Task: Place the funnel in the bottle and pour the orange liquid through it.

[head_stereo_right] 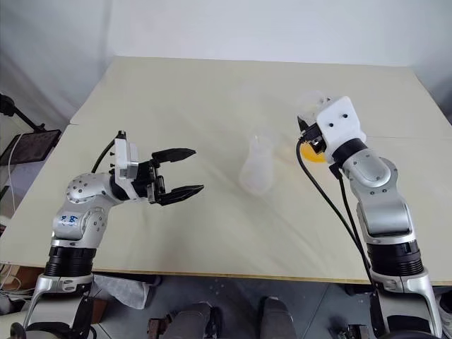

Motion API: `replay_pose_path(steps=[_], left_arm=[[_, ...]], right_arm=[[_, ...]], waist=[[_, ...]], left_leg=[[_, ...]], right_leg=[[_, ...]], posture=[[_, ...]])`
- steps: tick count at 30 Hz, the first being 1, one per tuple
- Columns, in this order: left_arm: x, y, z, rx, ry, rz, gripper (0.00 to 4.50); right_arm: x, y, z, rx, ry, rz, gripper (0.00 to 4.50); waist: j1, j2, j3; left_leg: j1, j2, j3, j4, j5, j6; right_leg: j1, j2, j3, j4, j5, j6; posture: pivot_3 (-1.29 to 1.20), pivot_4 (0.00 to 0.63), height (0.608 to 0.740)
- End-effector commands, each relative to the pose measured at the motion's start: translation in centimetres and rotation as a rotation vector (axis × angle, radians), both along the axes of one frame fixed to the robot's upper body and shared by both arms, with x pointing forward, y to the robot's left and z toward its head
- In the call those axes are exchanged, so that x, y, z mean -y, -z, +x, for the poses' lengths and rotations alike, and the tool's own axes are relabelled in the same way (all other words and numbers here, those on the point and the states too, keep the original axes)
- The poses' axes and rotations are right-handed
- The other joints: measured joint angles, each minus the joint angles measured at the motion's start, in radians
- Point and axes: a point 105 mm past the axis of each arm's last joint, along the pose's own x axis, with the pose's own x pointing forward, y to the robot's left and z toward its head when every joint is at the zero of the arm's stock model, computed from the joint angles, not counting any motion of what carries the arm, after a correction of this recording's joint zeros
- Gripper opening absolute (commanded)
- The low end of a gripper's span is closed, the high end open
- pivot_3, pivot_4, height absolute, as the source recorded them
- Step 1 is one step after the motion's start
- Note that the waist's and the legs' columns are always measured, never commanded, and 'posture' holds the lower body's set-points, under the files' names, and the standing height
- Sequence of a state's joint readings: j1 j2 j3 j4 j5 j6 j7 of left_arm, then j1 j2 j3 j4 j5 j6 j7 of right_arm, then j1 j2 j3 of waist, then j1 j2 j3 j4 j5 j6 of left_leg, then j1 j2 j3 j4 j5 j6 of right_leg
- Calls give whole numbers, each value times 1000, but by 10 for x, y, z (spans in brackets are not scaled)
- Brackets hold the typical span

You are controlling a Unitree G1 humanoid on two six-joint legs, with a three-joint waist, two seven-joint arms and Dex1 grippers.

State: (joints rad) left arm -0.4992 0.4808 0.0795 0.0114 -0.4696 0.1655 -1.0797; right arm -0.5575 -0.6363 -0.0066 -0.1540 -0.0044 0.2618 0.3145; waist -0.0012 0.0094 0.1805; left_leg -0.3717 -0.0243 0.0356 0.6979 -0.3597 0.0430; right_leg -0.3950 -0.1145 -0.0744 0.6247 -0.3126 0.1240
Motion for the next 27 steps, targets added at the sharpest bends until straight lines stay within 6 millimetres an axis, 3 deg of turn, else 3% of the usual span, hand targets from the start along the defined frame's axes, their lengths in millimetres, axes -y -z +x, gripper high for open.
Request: replay_pose_path(steps=[1,27], left_arm=[[-3,-10,-2,33,-10,-39,4500],[4,-12,0,28,-11,-75,4500]], right_arm=[[-4,-23,-8,154,25,-142,2423],[-52,-21,-22,494,13,-734,2423]], waist=[[-1,0,0],[-2,0,0]], left_leg=[[0,0,0,0,0,0],[0,1,0,0,0,0]], right_leg=[[0,0,0,0,0,0],[0,1,-3,0,0,0]], posture=[[0,150,740],[0,150,740]])
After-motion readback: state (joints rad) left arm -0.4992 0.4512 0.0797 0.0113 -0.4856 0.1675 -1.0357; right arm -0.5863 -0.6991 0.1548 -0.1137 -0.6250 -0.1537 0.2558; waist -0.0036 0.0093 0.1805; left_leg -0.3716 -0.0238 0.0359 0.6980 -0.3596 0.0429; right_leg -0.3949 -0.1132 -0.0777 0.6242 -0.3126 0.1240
